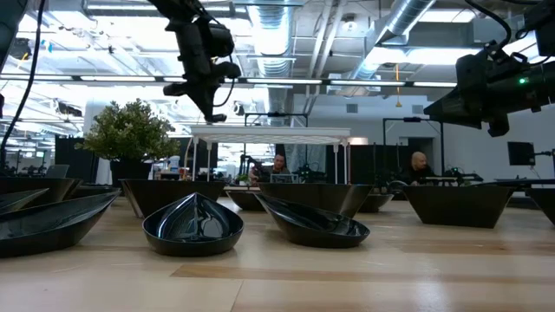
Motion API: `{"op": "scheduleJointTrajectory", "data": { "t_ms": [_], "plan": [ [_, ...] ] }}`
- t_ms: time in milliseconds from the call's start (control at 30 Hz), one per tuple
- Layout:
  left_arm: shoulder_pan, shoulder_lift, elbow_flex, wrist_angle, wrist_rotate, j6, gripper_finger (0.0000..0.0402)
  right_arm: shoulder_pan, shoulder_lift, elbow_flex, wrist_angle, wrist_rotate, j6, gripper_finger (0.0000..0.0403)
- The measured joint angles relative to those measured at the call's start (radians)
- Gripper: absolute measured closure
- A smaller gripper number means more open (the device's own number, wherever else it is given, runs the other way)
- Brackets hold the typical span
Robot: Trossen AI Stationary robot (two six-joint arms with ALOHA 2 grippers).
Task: Pick & Place Mini shaped plates
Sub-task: Put the black drop shaped plate on the shelf
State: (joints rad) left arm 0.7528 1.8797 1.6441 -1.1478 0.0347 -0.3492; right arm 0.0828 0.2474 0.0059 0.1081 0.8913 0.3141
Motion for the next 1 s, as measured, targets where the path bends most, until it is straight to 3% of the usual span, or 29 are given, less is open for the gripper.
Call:
{"op": "scheduleJointTrajectory", "data": {
  "t_ms": [1000],
  "plan": [
    [0.045,0.004,-0.005,0.068,-0.006,0.012,0.0398,0.000,0.000,0.000,0.000,0.000,0.000,0.0284]
  ]
}}
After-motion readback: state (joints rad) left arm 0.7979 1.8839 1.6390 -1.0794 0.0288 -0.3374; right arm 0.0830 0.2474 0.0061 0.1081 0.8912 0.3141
